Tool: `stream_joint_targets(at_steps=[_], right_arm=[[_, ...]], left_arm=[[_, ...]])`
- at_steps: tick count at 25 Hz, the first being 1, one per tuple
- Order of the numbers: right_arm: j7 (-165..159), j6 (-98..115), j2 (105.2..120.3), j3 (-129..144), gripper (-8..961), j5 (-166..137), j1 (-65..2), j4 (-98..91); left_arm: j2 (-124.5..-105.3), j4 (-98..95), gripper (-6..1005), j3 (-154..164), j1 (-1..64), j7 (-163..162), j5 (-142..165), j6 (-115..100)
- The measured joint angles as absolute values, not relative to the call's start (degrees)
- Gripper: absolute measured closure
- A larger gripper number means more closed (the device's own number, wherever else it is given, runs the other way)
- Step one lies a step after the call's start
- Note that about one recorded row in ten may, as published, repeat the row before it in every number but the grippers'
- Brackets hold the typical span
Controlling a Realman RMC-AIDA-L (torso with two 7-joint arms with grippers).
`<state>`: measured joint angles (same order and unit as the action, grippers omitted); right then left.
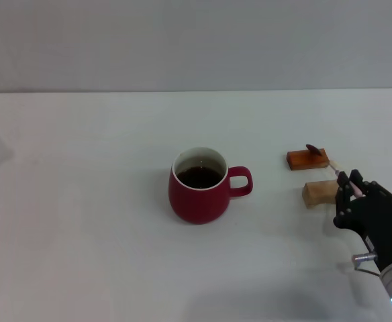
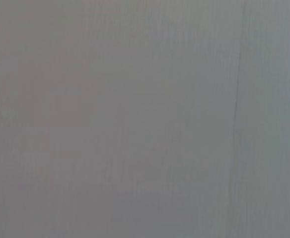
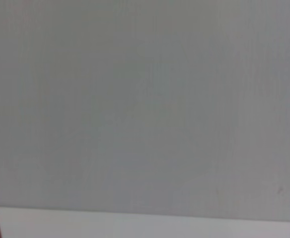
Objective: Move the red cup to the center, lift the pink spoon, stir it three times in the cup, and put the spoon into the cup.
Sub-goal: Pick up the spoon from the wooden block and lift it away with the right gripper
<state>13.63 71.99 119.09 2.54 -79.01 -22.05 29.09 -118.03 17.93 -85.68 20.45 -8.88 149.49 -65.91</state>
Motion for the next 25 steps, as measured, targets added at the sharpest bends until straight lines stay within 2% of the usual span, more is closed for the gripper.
stream_joint_targets(at_steps=[25], right_arm=[[15.0,76.1,119.00,0.1,819,-79.2,-23.9,29.4]], left_arm=[[-118.03,18.0,1001,-85.1,19.9,-8.9,149.5,-66.2]])
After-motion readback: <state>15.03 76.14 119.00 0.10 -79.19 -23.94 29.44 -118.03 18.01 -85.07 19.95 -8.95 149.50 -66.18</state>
